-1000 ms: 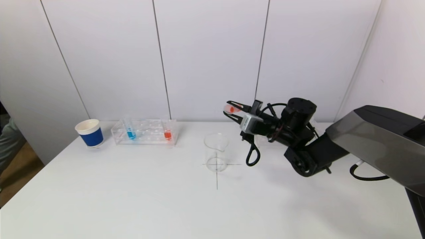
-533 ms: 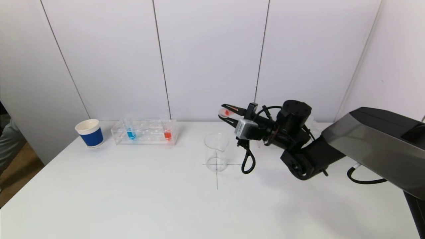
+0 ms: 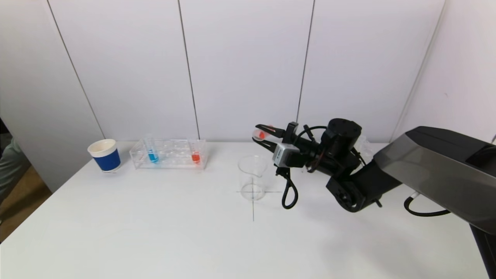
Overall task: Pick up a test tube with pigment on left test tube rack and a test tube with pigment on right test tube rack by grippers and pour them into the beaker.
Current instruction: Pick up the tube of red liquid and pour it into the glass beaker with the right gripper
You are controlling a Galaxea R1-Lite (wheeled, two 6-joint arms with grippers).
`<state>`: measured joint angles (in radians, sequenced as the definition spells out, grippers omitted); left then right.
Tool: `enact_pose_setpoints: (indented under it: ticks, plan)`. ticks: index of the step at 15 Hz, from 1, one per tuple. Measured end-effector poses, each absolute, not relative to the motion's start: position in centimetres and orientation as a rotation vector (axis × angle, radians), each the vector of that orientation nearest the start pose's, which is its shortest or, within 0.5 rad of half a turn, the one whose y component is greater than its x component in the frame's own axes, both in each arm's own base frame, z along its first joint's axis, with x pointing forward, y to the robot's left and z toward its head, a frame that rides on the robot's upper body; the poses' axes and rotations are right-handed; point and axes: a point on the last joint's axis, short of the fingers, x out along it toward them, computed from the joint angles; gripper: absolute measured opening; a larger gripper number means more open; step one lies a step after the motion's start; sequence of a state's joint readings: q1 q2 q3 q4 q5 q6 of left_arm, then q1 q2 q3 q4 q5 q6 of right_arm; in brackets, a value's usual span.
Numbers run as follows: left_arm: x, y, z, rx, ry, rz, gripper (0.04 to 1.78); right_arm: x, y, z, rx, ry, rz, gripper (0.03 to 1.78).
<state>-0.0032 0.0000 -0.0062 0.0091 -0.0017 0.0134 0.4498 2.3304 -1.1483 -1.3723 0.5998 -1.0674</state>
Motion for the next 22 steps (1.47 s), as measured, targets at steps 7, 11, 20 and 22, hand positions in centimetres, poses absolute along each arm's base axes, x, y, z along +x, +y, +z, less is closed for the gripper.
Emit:
enact_pose_setpoints:
  ticks: [7, 11, 20, 22]
  plan:
    - [-2.33, 0.00, 7.63, 0.013, 0.003, -0.005, 1.76, 39.23, 20.02, 9.85, -1.020, -0.748, 0.825, 0.47]
    - [-2.33, 0.00, 7.63, 0.014, 0.003, -0.005, 1.76, 39.42, 19.72, 9.68, -1.049, -0.748, 0.815, 0.47]
    - [-2.33, 0.00, 7.63, 0.014, 0.003, -0.005, 1.76, 39.41, 19.65, 9.37, -1.123, -0.763, 0.797, 0.47]
    - [-2.33, 0.00, 7.63, 0.013, 0.003, -0.005, 1.76, 39.39, 19.63, 9.31, -1.143, -0.769, 0.790, 0.47]
